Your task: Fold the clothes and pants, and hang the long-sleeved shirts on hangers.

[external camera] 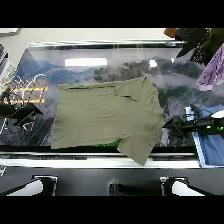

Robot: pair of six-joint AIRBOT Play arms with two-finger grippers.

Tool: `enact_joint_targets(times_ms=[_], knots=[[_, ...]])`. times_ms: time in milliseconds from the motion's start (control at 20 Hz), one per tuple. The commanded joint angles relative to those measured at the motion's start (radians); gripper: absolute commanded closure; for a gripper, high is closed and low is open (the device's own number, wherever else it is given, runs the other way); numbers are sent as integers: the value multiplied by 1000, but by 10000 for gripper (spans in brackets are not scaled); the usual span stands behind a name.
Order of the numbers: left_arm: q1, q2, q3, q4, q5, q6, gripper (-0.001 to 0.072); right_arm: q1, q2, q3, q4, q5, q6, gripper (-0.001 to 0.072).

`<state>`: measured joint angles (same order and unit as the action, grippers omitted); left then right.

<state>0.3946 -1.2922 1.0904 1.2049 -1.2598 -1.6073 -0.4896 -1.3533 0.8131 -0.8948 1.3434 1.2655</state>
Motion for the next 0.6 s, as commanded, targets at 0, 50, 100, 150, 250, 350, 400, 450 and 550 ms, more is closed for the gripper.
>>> enact_joint_targets(times_ms=[0,50,100,150,250,350,400,450,550], knots=[[5,17,-32,-13,0,-1,101,-3,5,-130,67,-63,-70,173],[5,17,-32,-12,0,-2,101,-3,5,-157,83,-81,-81,175],[5,17,-32,-12,0,-9,101,-3,5,-183,106,-100,-97,175],[5,17,-32,-12,0,-15,101,-3,5,-206,128,-117,-120,175],[5,17,-32,-12,0,-15,101,-4,5,-226,135,-162,-134,177],[5,17,-32,-12,0,-15,100,-4,5,-227,137,-203,-150,182],[5,17,-32,-12,0,-15,101,-4,5,-227,146,-219,-158,216],[5,17,-32,-12,0,-15,100,-4,5,-227,161,-230,-169,239],[5,16,-32,-11,2,-15,101,-3,5,-227,170,-251,-172,239]])
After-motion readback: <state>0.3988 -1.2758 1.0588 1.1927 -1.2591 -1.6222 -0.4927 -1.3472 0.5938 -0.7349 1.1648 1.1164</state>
